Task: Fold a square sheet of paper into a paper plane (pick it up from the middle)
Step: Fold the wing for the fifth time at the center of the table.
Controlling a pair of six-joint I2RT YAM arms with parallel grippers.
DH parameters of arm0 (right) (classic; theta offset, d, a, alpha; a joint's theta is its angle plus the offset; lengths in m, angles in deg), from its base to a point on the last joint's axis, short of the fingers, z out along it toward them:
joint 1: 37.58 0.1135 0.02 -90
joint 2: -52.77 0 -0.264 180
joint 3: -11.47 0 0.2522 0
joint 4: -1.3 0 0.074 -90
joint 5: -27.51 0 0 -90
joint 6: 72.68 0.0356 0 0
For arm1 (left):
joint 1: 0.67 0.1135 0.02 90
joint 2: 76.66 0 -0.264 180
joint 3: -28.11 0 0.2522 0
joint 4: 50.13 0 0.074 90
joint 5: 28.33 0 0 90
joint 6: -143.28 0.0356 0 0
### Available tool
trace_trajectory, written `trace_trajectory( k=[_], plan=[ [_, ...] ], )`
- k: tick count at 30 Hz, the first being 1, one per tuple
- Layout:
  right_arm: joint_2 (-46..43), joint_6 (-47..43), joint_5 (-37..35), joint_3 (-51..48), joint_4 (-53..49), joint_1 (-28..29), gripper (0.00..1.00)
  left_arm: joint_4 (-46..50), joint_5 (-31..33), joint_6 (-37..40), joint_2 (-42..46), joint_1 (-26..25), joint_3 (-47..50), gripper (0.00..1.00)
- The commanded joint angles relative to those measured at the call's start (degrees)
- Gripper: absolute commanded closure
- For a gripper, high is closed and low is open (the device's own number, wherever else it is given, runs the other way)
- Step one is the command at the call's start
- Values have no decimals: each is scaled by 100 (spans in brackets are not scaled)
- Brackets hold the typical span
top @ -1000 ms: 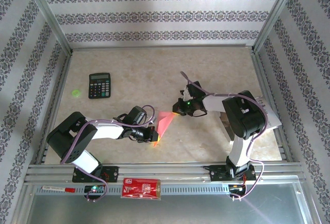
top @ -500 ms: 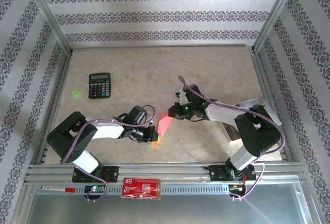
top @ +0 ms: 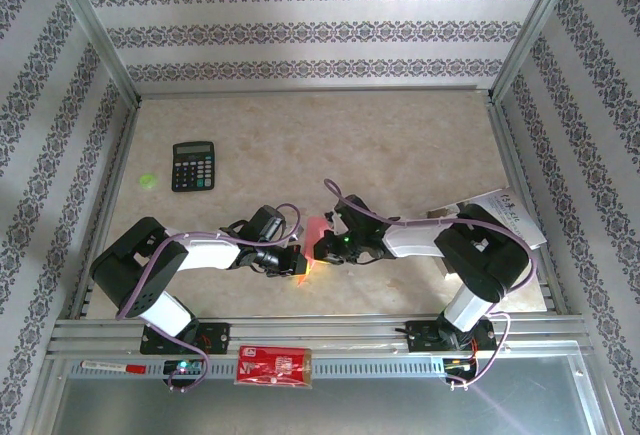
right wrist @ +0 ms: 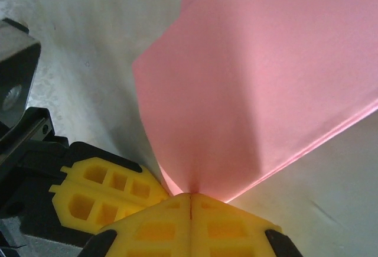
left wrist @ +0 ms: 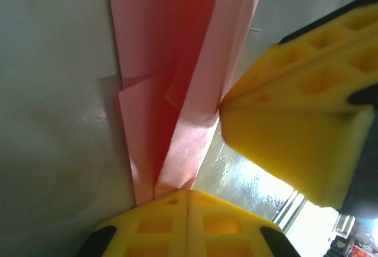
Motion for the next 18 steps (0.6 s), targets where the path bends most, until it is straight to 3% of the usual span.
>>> trace_trajectory(
  k=[1, 9, 18],
  plan=[
    [164, 248, -98, -48, 330, 128, 95, 846, 606, 40, -182, 7, 183, 100],
    [424, 290, -152, 23, 333, 199, 95, 868, 591, 67, -187, 7, 175, 100],
    [428, -20, -464, 82, -235, -349, 97, 1031, 631, 202, -219, 7, 184, 100]
  ],
)
